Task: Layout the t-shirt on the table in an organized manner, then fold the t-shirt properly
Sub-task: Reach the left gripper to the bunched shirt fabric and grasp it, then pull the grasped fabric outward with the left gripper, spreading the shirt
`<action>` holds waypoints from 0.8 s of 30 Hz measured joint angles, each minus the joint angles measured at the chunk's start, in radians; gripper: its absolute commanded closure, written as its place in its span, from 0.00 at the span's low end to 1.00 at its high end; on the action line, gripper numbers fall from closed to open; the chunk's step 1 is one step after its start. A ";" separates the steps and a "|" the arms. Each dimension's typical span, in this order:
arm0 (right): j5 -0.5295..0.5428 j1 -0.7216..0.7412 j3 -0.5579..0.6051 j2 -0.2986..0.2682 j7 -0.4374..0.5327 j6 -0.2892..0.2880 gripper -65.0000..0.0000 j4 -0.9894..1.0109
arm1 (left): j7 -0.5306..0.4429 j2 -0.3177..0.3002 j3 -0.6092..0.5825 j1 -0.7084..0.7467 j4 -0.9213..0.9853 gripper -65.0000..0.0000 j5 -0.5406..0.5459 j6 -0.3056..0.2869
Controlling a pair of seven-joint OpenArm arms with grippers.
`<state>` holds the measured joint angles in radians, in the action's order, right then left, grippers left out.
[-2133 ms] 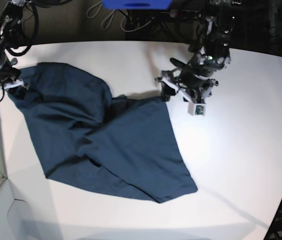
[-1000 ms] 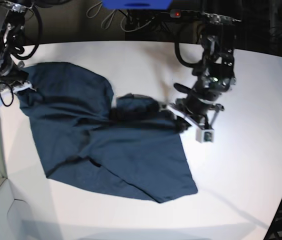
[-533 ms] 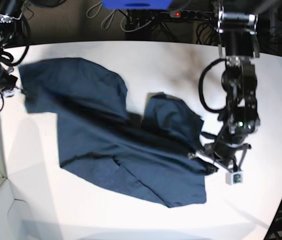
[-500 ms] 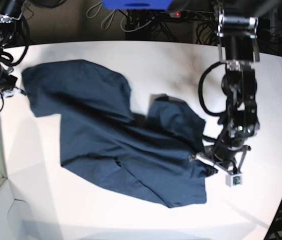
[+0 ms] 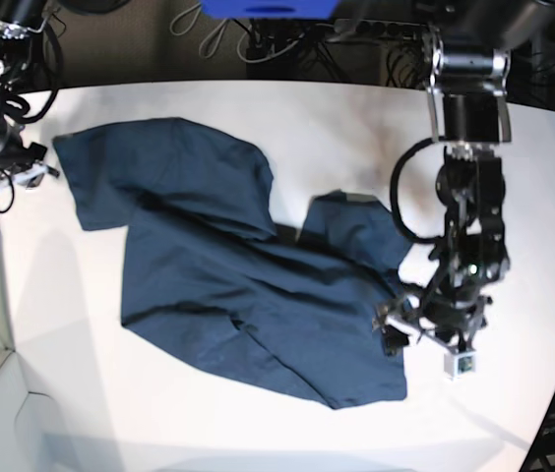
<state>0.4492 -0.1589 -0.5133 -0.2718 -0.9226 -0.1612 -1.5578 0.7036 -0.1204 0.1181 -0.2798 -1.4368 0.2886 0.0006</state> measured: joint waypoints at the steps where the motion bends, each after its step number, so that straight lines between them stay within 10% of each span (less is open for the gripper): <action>1: 0.001 -0.001 0.000 0.005 -0.002 -0.001 0.66 0.000 | 0.000 0.000 0.000 0.036 -0.045 0.13 0.003 -0.002; 10: -0.002 0.000 0.001 0.006 -0.002 -0.007 0.66 0.000 | -0.002 0.047 -0.012 0.336 -0.205 0.06 -0.004 -0.001; 24: 0.001 0.003 0.055 0.006 0.003 -0.007 0.67 -0.001 | -0.049 0.105 -0.017 0.354 -0.051 0.06 -0.003 -0.006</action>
<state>0.4500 -0.1562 -0.4587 -0.2653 -0.9199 -0.1684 -1.5585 0.6544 -0.0158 0.1009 0.0746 -1.4883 0.2855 -0.0051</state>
